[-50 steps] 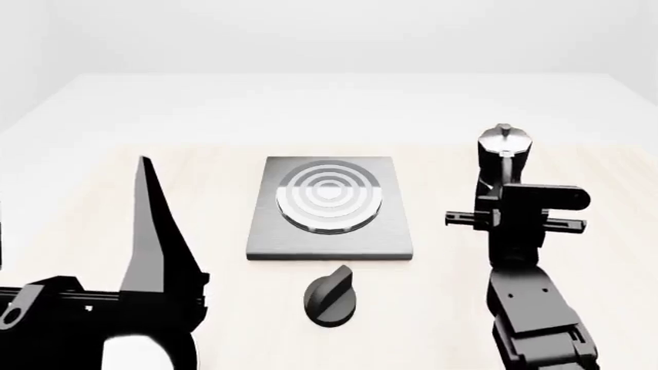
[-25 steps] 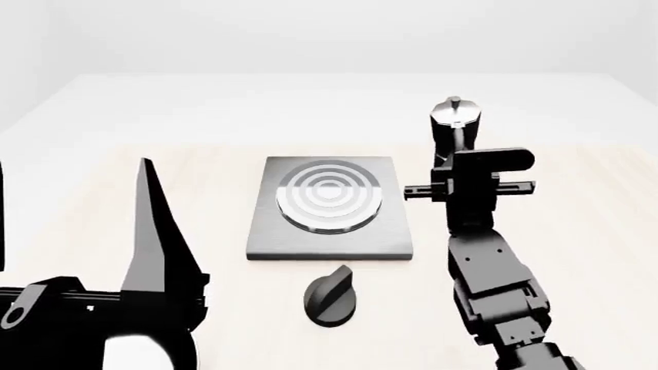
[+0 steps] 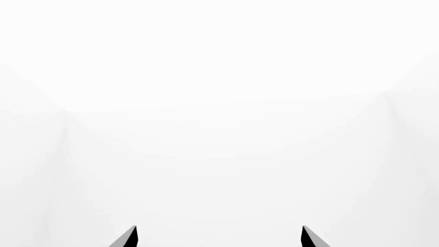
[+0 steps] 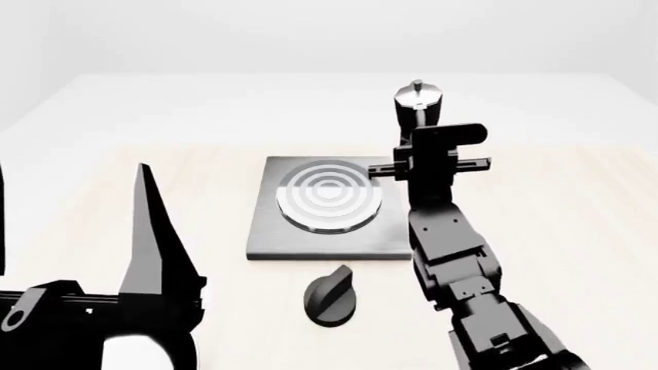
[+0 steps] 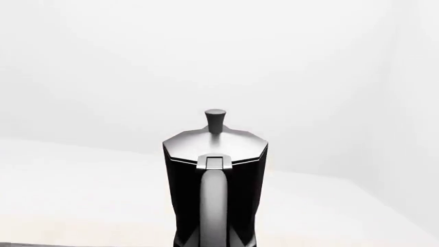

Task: Turn on the stove and put the moka pot on it.

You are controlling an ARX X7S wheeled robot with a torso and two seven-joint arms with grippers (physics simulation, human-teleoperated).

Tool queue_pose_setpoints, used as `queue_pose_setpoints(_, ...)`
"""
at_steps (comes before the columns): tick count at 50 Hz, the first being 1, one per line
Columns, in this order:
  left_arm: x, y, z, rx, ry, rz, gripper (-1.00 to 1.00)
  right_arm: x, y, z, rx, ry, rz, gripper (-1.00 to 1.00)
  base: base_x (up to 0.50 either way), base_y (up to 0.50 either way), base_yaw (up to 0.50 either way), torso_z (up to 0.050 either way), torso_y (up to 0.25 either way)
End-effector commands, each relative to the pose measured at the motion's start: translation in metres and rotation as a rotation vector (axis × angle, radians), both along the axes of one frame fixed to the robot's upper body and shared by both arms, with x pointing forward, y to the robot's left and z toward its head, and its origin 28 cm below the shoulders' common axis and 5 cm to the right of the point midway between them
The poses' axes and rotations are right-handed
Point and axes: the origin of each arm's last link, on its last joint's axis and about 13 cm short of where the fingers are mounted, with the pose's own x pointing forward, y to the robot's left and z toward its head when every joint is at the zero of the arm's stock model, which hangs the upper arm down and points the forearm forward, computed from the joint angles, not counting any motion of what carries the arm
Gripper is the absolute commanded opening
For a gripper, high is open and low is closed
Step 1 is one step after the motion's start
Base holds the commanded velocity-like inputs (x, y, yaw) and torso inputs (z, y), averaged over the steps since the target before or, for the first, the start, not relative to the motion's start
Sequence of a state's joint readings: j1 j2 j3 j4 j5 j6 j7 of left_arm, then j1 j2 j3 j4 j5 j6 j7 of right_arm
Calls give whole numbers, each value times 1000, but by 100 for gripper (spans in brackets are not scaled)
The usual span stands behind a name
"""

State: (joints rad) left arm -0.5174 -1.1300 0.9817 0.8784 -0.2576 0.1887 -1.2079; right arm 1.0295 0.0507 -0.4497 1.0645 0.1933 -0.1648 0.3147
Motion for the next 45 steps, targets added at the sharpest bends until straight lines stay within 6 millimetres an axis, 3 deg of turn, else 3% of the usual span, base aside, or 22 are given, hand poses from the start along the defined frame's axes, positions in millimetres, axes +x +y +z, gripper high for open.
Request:
queue_pose_setpoints(1, 1, 0, -1, 0, 5, 0, 100, 13, 19, 24, -27, -51, 26, -100, 0, 0, 0, 0, 0)
queue_pose_setpoints(26, 1, 1, -2, 4, 18, 4, 100, 10, 43, 30, 24, -70, 210, -100, 0, 0, 0, 1, 1)
queue_pose_setpoints(36, 1, 2, -4, 2, 24, 6, 100, 4, 54, 25, 104, -68, 302, -100, 0, 0, 0, 0, 2)
queue_pose_setpoints(38, 1, 2, -5, 1, 27, 7, 100, 0, 55, 16, 133, -68, 331, -100, 0, 0, 0, 0, 0)
queue_pose_setpoints(40, 1, 2, -6, 1, 28, 6, 100, 2, 57, 23, 128, -61, 337, -100, 0, 0, 0, 0, 0)
queue_pose_setpoints(45, 2, 1, -6, 2, 30, 3, 100, 1, 59, 20, 143, -57, 367, -100, 0, 0, 0, 0, 2)
